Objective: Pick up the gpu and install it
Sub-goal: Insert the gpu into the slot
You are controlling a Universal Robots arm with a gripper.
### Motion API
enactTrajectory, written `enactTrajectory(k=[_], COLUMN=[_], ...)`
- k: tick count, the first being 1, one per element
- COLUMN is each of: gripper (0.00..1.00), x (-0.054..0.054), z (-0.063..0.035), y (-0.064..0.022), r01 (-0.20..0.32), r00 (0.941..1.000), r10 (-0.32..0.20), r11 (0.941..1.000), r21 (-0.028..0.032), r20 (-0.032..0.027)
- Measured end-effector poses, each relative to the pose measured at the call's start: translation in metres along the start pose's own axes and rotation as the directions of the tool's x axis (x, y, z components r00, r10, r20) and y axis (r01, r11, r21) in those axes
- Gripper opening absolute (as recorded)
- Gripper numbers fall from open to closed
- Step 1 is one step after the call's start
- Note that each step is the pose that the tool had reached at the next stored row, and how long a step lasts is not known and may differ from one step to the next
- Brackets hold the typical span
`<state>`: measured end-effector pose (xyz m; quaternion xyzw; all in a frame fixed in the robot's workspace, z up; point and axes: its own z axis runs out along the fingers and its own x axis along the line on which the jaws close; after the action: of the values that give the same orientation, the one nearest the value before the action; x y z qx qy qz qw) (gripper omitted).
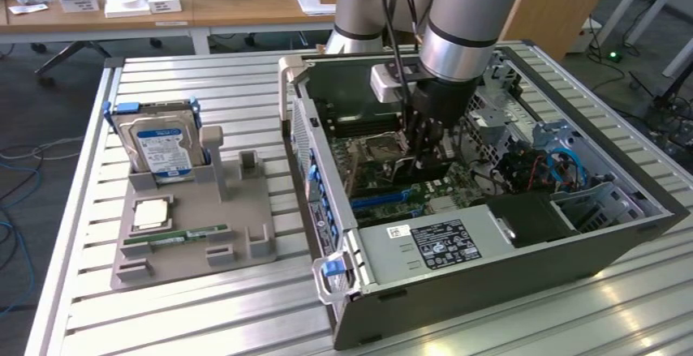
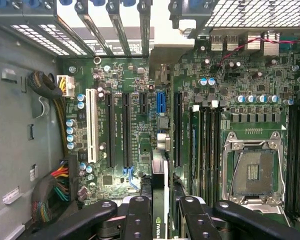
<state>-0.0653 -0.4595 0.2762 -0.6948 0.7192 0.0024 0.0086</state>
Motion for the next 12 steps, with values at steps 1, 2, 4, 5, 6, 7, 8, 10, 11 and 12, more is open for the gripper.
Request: enactTrajectory(k=[1, 2, 4, 5, 6, 7, 8, 10, 11, 12], gripper=[0.26, 0.26, 0.26, 0.26, 0.26, 0.26, 0.26, 0.26, 0.26, 0.26], x=[0.0, 0.0, 0.0, 0.0, 0.0, 0.0, 0.0001, 0.0001, 0.0001, 0.0001], z=[0.0, 0.0, 0.0001, 0.0002, 0.0007, 0.001, 0.0012, 0.0013, 0.0013, 0.0013], y=[0.0002, 0.0002, 0.0002, 0.0002, 0.0002, 0.0002, 0.0002, 0.0002, 0.0002, 0.0002], r01=[0.0, 0.0, 0.0, 0.0, 0.0, 0.0, 0.0, 0.0, 0.0, 0.0], r00=[1.0, 1.0, 1.0, 1.0, 1.0, 1.0, 1.0, 1.0, 1.0, 1.0], r10=[0.0, 0.0, 0.0, 0.0, 0.0, 0.0, 0.0, 0.0, 0.0, 0.0], r11=[1.0, 1.0, 1.0, 1.0, 1.0, 1.0, 1.0, 1.0, 1.0, 1.0], r21=[0.0, 0.0, 0.0, 0.0, 0.0001, 0.0001, 0.0, -0.0001, -0.0001, 0.0], r20=[0.0, 0.0, 0.0, 0.0, 0.0002, 0.0002, -0.0001, -0.0002, -0.0002, -0.0001])
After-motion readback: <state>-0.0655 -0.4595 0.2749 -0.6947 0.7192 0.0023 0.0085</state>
